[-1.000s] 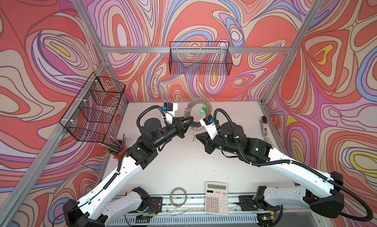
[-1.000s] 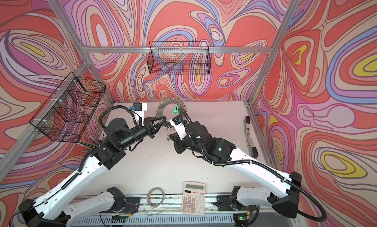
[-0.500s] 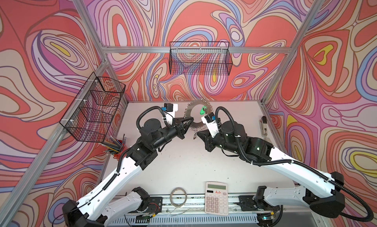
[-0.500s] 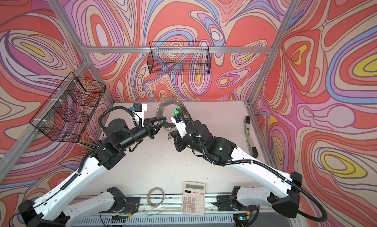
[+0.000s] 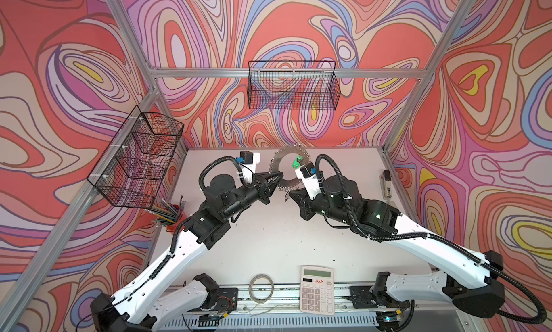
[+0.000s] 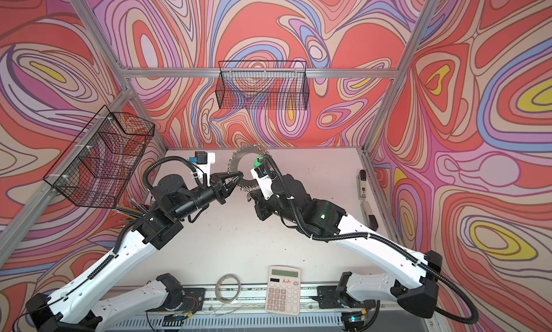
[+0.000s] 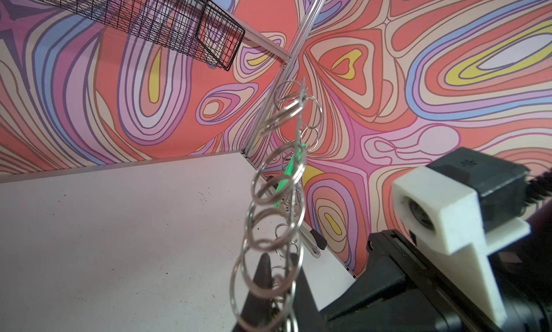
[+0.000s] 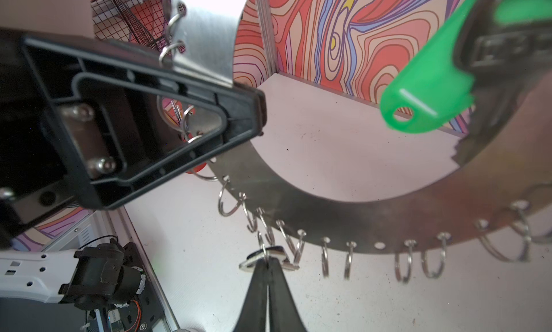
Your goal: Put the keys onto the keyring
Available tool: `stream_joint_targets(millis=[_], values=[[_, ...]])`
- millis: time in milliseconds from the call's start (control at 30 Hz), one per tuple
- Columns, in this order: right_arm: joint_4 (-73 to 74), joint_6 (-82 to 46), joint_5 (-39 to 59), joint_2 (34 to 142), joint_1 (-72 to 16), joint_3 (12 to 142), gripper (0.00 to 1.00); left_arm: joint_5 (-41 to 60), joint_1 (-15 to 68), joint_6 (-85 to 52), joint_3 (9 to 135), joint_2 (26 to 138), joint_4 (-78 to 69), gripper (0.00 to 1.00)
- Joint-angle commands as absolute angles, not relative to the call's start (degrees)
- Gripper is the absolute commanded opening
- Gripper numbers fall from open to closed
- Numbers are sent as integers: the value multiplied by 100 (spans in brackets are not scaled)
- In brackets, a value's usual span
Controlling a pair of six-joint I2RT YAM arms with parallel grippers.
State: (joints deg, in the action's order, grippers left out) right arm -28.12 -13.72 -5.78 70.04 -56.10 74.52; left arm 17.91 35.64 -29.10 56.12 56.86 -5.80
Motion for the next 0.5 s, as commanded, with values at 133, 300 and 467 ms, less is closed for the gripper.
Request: stream_joint_targets(millis=[133, 300, 467], values=[[-2964, -1450, -677, 7111, -5643, 7629, 0, 1832, 3595, -2811, 5572, 5535, -843, 0], [-2990, -1463, -699, 7102, -5649, 7631, 0, 1833, 3595, -2812, 5564, 5523, -851, 0], [-2930, -1458, -606, 7075, -5650, 7637, 0, 1844, 3595, -2812, 5546, 5522, -861, 0]])
